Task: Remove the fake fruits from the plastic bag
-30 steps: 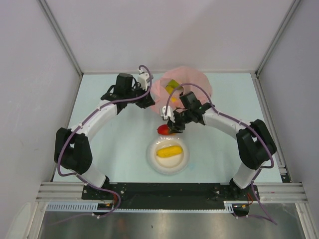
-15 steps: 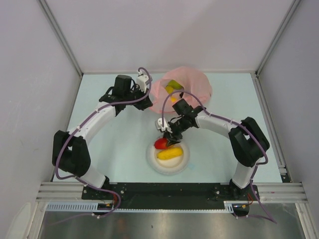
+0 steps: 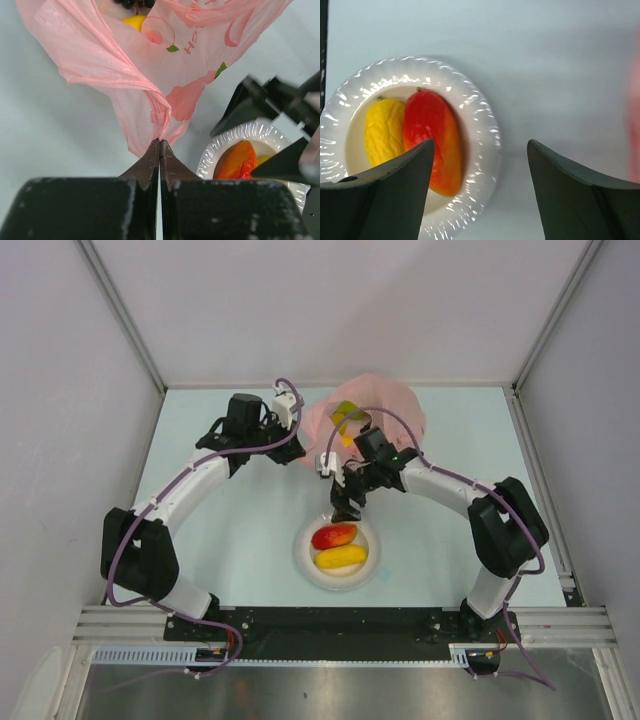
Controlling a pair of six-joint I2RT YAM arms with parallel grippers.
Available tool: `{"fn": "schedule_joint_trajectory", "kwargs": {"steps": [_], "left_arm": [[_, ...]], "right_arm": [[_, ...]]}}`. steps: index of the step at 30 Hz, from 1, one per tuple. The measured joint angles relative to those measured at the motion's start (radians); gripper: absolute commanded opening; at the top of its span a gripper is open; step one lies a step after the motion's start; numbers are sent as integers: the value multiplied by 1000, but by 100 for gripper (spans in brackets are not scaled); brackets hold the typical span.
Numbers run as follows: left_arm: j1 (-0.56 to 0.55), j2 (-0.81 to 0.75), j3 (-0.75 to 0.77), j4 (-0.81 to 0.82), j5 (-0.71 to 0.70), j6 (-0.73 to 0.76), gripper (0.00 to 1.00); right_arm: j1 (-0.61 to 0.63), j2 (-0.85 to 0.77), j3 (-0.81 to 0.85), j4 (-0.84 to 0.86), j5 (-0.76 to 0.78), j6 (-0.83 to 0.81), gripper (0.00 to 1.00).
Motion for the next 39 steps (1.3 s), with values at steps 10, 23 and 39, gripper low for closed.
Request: {"fn": "schedule_joint_trajectory", "kwargs": {"steps": [10, 23, 39], "left_arm": [[0, -10, 0, -10, 42, -35, 0], [1, -53, 56, -150, 148, 65, 0], [1, -93, 28, -202, 61, 114, 0]], "right_arm": [[-140, -141, 46, 293, 330, 446, 47], [-145, 389, 373, 472, 661, 507, 61], [-167, 492, 581, 198, 535, 350, 78]]}}
